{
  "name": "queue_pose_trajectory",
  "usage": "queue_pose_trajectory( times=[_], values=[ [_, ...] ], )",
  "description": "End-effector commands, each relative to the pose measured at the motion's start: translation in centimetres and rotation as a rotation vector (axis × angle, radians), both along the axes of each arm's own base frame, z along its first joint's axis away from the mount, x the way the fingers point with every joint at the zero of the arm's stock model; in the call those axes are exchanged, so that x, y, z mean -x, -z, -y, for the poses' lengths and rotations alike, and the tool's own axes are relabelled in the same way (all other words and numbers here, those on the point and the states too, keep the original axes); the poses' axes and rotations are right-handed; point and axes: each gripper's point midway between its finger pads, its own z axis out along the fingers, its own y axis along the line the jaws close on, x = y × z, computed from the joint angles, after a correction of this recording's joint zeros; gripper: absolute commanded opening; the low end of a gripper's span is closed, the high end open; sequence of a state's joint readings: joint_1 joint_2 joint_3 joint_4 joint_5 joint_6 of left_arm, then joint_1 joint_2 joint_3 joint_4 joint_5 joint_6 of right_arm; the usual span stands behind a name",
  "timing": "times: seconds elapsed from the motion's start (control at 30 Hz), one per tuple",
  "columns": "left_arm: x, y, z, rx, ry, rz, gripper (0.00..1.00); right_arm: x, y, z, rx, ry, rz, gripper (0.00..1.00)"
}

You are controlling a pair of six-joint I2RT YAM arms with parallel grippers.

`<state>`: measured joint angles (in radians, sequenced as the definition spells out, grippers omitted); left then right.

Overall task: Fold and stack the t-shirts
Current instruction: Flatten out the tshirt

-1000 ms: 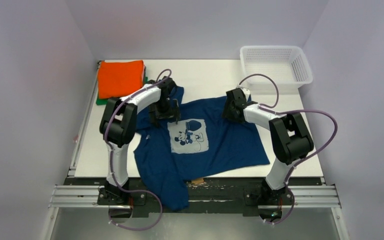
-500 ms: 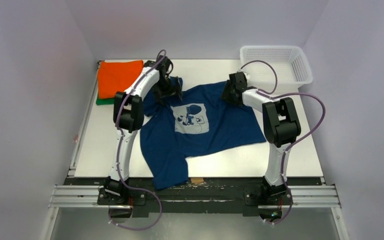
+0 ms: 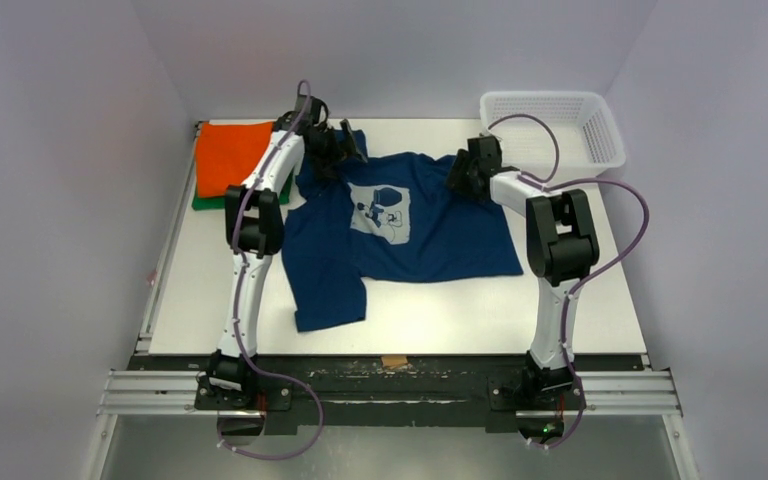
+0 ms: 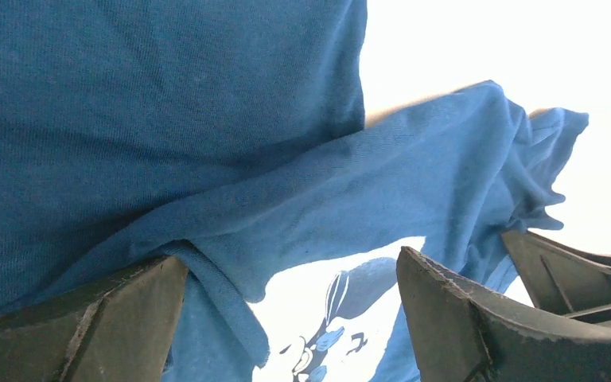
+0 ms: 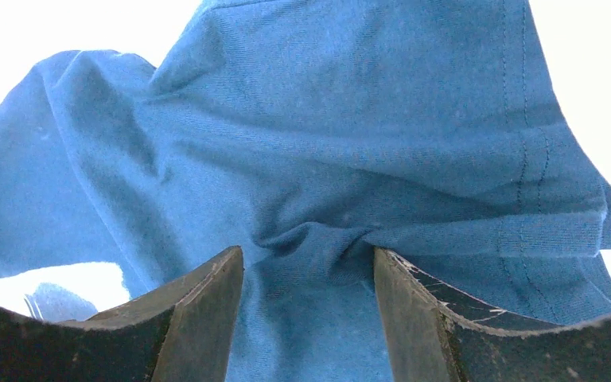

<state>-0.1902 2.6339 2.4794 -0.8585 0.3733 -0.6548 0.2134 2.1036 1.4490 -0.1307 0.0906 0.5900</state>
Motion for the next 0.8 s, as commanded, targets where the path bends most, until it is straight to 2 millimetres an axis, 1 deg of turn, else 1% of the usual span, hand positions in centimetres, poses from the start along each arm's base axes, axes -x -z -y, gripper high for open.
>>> queue_pose_trajectory(
  times=[0.0,0.03,0.1,0.13,0.17,0.2,0.23,0.27,0.3,0.33,0.37,0.43,0.47,0.53,0.57,0.67,0.73,0.77],
  values=[
    [-3.9,-1.4,0.7,0.081,0.004,0.158,1.0,0.2,1.4,0.6,0.036,-0.019,-0.043,0.6],
    [-4.0,-2.4,0.9,0.09,0.011,0.177,1.0,0.1,0.7,0.7,0.038,-0.022,-0.031,0.6],
    [-3.6,-5.8,0.9,0.086,0.032,0.233,1.0,0.2,-1.4,0.7,0.04,-0.026,0.0,0.6],
    [-3.1,-7.7,0.7,0.066,0.04,0.261,1.0,0.5,-2.4,1.0,0.049,-0.021,0.015,0.61],
    [-2.3,-9.7,0.4,0.038,0.044,0.289,1.0,0.9,-3.6,1.4,0.06,-0.019,0.03,0.61],
    [-1.3,-11.3,0.1,0.003,0.048,0.309,1.0,1.4,-4.9,1.2,0.056,-0.024,0.053,0.61],
    [0.4,-14.9,-0.4,-0.025,0.047,0.357,1.0,2.1,-5.9,1.2,0.05,-0.03,0.065,0.62],
    [2.1,-16.6,-0.9,-0.053,0.042,0.371,1.0,3.1,-6.9,1.1,0.043,-0.032,0.079,0.62],
    [3.9,-17.5,-1.5,-0.083,0.03,0.372,1.0,4.4,-8.2,1.2,0.033,-0.032,0.1,0.62],
    [5.9,-18.8,-2.1,-0.101,0.018,0.385,1.0,5.7,-8.8,1.3,0.024,-0.031,0.108,0.62],
    [8.1,-19.2,-2.7,-0.116,0.003,0.385,1.0,7.0,-9.3,1.4,0.013,-0.031,0.115,0.62],
    [12.4,-19.2,-3.7,-0.139,-0.034,0.389,1.0,9.4,-10.3,1.7,-0.004,-0.031,0.135,0.63],
    [15.2,-16.6,-4.2,-0.164,-0.045,0.336,1.0,10.6,-10.5,2.0,-0.01,-0.029,0.141,0.63],
    [19.6,-14.8,-5.0,-0.199,-0.077,0.305,1.0,13.0,-10.8,2.5,-0.016,-0.024,0.15,0.63],
    [22.0,-13.4,-5.1,-0.222,-0.085,0.271,1.0,14.0,-10.8,2.8,-0.016,-0.02,0.152,0.63],
    [28.3,-9.0,-6.8,-0.335,-0.116,0.167,1.0,17.0,-10.2,3.5,-0.029,-0.001,0.146,0.63],
    [32.3,-5.9,-7.8,-0.369,-0.123,0.083,0.97,18.5,-9.5,4.5,-0.019,0.047,0.143,0.63],
    [33.9,-4.7,-8.3,-0.371,-0.135,0.051,0.96,19.1,-9.2,5.0,-0.012,0.068,0.142,0.63]
  ],
)
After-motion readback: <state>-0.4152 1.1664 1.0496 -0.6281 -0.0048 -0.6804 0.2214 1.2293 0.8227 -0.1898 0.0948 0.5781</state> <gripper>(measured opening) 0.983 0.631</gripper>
